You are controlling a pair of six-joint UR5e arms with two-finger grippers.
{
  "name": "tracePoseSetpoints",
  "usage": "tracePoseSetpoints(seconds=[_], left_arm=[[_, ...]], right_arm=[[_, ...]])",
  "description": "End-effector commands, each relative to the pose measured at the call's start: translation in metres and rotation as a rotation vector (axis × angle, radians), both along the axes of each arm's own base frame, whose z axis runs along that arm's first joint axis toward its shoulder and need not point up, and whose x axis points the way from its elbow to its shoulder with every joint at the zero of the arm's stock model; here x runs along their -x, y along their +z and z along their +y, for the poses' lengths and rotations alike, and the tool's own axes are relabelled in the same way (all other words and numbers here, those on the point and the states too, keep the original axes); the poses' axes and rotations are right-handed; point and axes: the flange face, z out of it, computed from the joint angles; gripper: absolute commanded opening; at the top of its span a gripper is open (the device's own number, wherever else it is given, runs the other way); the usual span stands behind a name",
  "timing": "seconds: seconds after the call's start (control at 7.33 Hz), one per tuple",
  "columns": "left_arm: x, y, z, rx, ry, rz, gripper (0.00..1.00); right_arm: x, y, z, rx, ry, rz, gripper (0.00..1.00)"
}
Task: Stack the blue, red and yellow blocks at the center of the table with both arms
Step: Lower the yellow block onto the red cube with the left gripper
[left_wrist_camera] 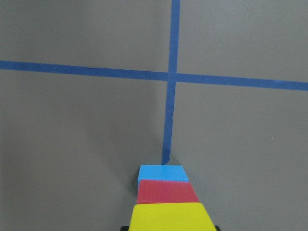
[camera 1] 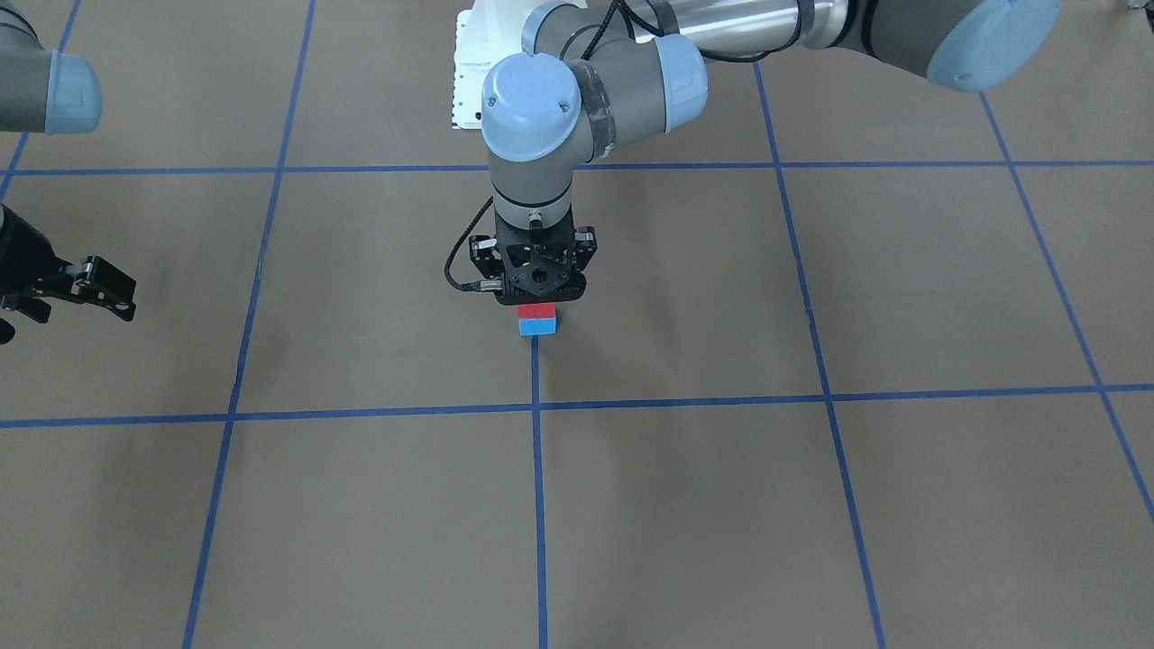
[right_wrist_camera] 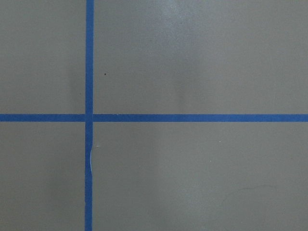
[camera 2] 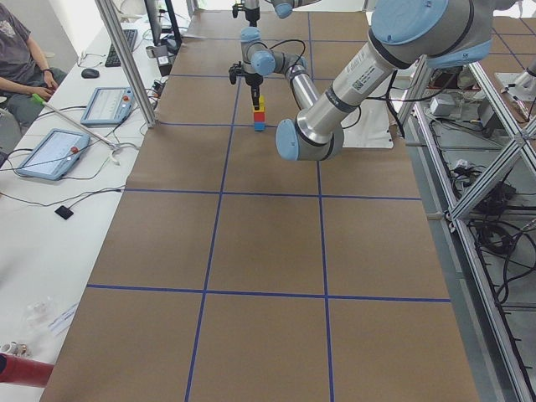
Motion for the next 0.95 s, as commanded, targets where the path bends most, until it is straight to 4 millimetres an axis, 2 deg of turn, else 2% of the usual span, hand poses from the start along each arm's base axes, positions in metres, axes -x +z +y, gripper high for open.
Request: tracePoseSetpoints(seconds=[0.0, 0.14, 0.41, 0.55, 0.68, 0.82], left_arm=[[-0.0008, -0.0006, 0.0009, -0.003, 0.002, 0.004, 0.24], [-0.0012, 0.0004, 0.0004, -0.005, 0.001, 0.006, 0.36], [-0.0012, 0.0004, 0.0004, -0.004, 0.000, 0.006, 0.37], [-0.0008, -0.0002, 0.0007, -0.005, 0.000, 0.007, 0.41], [-0.0012, 0.0004, 0.0004, -0.005, 0.001, 0.006, 0.54], [-0.0008, -0.0002, 0.0007, -0.006, 0.001, 0.007, 0.55]], right_arm=[[0.0002, 0.0013, -0.0003, 0.002, 0.000, 0.001, 1.00], [0.0003, 0.0020, -0.0005, 0.004, 0.000, 0.002, 1.00], [0.0002, 0.0013, -0.0003, 0.002, 0.000, 0.001, 1.00], [0.0002, 0.0013, -0.0003, 0.002, 0.000, 0.001, 1.00], [0.0002, 0.0013, -0.0003, 0.002, 0.000, 0.001, 1.00], [0.0001, 0.0006, -0.0001, 0.001, 0.000, 0.001, 1.00]])
